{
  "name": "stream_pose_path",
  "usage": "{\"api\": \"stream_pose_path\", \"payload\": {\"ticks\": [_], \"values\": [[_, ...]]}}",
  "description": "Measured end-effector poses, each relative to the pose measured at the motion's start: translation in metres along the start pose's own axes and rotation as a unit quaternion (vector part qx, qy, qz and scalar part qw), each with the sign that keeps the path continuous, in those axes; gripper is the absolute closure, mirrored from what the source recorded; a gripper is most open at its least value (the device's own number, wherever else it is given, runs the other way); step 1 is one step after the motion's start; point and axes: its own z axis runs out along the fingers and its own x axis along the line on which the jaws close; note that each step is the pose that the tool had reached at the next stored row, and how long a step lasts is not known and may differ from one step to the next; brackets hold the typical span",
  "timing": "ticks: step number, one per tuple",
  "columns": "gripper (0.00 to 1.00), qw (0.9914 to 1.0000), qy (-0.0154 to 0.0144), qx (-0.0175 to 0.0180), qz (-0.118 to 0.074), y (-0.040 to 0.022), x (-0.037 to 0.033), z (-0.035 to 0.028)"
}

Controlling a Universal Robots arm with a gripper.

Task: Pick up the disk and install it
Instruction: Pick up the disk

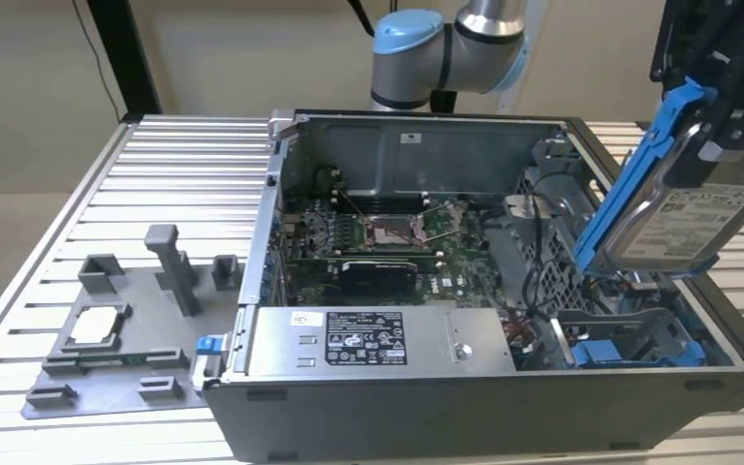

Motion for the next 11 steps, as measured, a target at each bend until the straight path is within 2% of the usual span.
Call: {"api": "stream_pose_path", "payload": {"ticks": [5, 11], "values": [[1.00, 0.99999, 0.0008, 0.0001, 0.004, 0.0005, 0.0006, 0.0017], [1.00, 0.99993, 0.0008, 0.0001, 0.012, 0.0003, 0.0092, 0.0037]]}}
